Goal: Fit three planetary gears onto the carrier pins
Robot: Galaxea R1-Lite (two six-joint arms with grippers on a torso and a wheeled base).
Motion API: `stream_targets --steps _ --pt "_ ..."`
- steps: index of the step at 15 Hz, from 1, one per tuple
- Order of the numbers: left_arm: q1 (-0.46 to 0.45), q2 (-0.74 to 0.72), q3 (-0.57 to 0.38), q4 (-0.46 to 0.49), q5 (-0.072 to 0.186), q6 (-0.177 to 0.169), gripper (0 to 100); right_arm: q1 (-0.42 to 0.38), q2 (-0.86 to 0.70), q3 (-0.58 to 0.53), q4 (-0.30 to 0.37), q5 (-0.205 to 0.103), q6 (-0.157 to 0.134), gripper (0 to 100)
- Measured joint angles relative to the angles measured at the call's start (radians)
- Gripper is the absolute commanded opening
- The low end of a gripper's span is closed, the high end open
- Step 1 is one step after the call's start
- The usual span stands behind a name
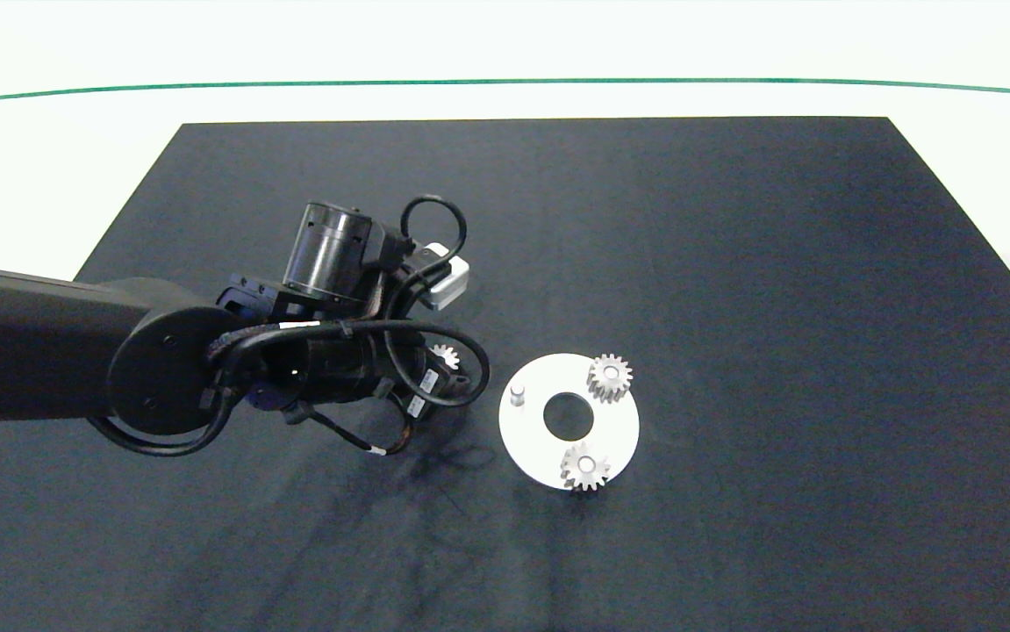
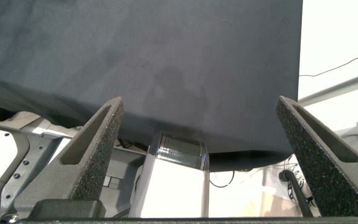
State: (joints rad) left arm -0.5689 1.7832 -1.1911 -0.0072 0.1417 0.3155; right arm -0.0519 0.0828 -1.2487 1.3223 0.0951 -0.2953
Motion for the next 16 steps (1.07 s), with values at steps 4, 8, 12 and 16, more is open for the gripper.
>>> stream_targets --steps 4,8,12,16 --pt "0.000 0.016 0.020 -0.033 0.000 0.000 61 0.003 -0.001 0.001 0.000 0.000 0.000 100" --pt "0.003 0.024 0.049 -0.073 0.001 0.001 54 0.004 -0.001 0.003 0.000 0.000 0.000 100" --pt "0.008 0.024 0.050 -0.074 0.001 0.000 46 0.003 0.000 0.003 0.000 0.000 0.000 100" --pt "0.008 0.022 0.051 -0.074 0.001 0.000 37 0.001 0.000 0.000 0.000 0.000 0.000 100"
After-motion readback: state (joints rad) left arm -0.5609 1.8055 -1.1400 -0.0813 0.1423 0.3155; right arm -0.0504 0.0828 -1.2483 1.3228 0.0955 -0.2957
